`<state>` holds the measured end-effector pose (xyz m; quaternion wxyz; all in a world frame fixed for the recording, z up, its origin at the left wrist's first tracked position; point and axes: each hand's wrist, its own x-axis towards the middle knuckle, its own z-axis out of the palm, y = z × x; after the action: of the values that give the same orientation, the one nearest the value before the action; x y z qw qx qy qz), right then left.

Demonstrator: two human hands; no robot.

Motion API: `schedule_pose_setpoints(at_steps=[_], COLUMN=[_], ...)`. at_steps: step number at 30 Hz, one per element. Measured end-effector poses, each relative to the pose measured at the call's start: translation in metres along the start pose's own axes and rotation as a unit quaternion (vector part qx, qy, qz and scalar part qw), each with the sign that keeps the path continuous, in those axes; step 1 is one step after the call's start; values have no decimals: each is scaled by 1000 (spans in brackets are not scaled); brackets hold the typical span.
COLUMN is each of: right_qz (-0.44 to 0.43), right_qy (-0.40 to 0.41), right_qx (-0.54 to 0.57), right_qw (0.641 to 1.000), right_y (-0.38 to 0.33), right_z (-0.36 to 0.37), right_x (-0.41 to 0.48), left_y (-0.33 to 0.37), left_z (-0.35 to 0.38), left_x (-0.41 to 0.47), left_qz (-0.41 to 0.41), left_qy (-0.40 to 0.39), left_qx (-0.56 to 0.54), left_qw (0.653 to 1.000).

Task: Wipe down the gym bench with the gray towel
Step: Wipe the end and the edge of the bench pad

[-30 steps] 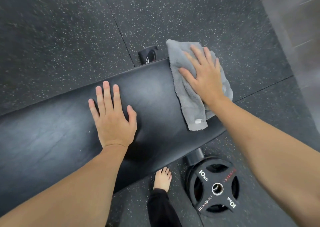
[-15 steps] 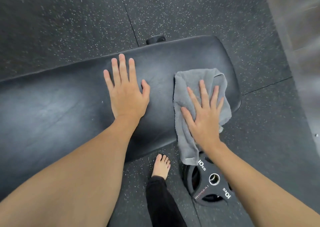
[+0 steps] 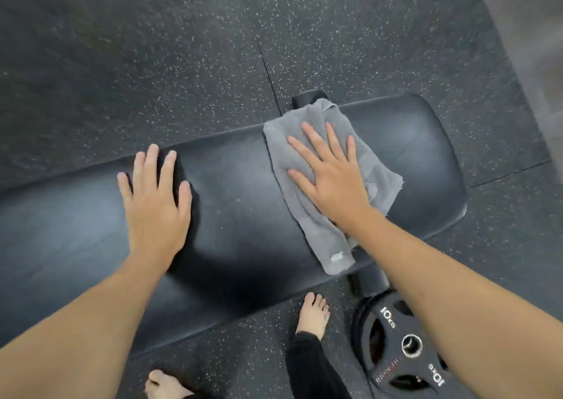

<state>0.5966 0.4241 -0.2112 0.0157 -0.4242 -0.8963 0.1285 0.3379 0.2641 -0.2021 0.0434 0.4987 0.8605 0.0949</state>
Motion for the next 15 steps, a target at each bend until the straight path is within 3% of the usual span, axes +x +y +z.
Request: schedule_pose_setpoints(at_steps=[4, 7, 11, 15], right_qz=[119, 162, 145, 61], right_qy=[18, 3, 27, 23], right_qx=[34, 24, 59, 63], right_qw=[992, 987, 987, 996], right_y=[36, 50, 46, -13], right_z=[-22, -32, -28, -16], right_x=[72, 100, 99, 107], left_y=[-10, -11, -11, -11], left_z=[13, 12, 11, 12], left_x=[-5, -6, -6, -4], left_qz=[8, 0, 1, 2], left_qy=[10, 11, 2, 4], left_qx=[-13, -15, -8, -6], left_qw=[1000, 1000, 1000, 1000])
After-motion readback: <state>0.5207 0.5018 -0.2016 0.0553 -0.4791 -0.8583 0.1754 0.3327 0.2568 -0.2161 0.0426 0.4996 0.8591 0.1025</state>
